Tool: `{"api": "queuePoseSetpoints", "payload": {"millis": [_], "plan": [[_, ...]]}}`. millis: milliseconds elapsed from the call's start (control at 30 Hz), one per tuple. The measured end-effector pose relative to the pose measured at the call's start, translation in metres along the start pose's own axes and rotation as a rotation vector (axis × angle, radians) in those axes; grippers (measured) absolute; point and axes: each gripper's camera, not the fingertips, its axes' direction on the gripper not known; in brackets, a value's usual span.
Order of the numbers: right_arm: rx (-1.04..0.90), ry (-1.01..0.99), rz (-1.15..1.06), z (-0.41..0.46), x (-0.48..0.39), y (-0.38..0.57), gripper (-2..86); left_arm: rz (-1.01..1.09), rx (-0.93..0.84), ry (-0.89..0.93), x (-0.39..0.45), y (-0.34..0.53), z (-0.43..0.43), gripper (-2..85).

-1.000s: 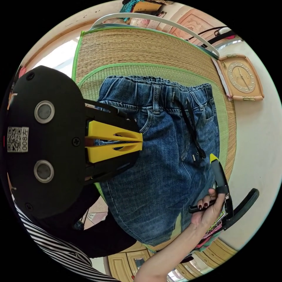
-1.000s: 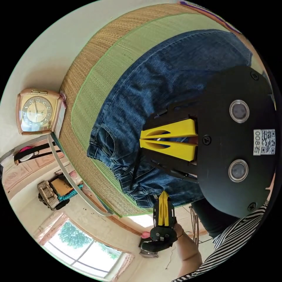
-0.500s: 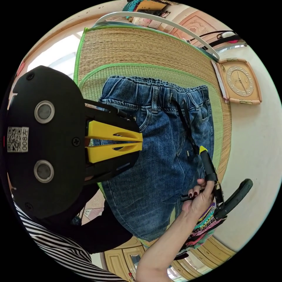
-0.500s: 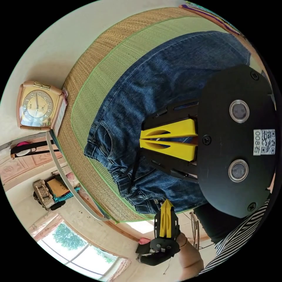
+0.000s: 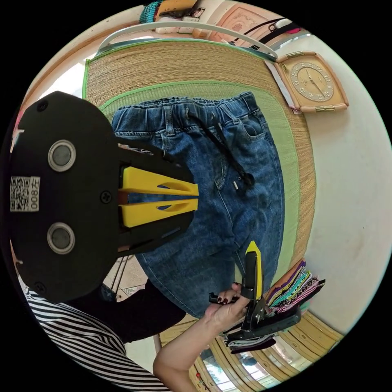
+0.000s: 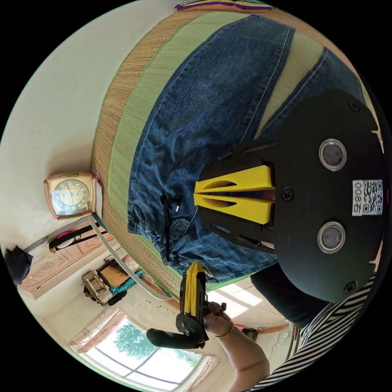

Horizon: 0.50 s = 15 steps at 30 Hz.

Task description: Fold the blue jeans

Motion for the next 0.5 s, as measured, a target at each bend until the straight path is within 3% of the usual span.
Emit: {"api": "queuePoseSetpoints", "payload": {"millis": [367,500], "plan": [[0.149,0.406,0.637,-0.179,0.268,0.188,8.4,0.397,-0.041,0.204,0.194,-0.263,0.126,9.9],[0.155,0.473,0.727,-0.211,0.328,0.226,9.4,0.460,-0.069,0.208,0.263,-0.341,0.176,10.4]]}}
